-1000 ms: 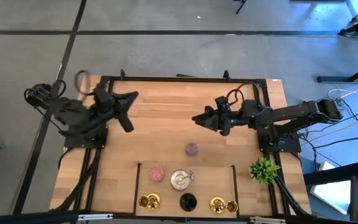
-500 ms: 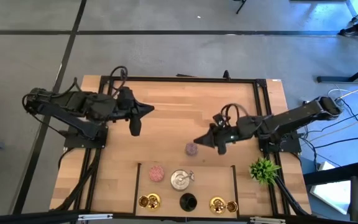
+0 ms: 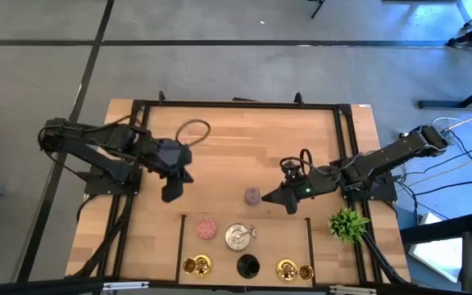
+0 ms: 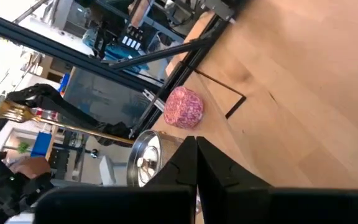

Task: Pick & Place candle stick holders
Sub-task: Put the red scented candle on the shelf

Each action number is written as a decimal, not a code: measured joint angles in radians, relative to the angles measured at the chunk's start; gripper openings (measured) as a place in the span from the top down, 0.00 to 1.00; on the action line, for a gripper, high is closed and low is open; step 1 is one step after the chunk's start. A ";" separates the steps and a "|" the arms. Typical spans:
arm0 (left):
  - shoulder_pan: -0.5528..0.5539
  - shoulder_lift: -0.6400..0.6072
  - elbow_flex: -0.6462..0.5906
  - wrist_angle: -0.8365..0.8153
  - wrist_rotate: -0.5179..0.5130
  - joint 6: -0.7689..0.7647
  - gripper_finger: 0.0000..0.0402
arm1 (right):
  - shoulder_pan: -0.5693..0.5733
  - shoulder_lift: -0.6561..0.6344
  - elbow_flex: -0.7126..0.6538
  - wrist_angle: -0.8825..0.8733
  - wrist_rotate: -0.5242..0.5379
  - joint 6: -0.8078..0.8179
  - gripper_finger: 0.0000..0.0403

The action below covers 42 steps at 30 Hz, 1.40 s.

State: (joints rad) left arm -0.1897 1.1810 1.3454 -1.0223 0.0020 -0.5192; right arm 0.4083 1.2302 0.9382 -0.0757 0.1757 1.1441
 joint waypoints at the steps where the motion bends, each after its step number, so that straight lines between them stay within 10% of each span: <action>1: 0.000 0.010 0.000 -0.009 0.033 0.020 1.00 | 0.001 0.004 0.000 0.000 0.000 -0.002 1.00; 19: 0.141 0.202 0.000 0.147 -0.026 -0.094 1.00 | -0.093 0.015 0.001 -0.294 -0.129 0.020 1.00; 25: 0.179 0.248 -0.001 0.205 0.025 -0.123 1.00 | -0.192 0.015 0.001 -0.305 -0.306 -0.284 1.00; 33: 0.157 0.238 -0.001 0.212 -0.120 -0.210 1.00 | -0.271 0.015 0.001 -0.451 -0.272 -0.849 0.94; 42: 0.137 0.239 -0.001 0.211 -0.167 -0.246 1.00 | -0.336 0.093 0.000 -0.435 -0.194 -0.976 0.64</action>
State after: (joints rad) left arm -0.0528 1.4203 1.3449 -0.8116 -0.1654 -0.7650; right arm 0.0725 1.3232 0.9386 -0.5107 -0.0183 0.1685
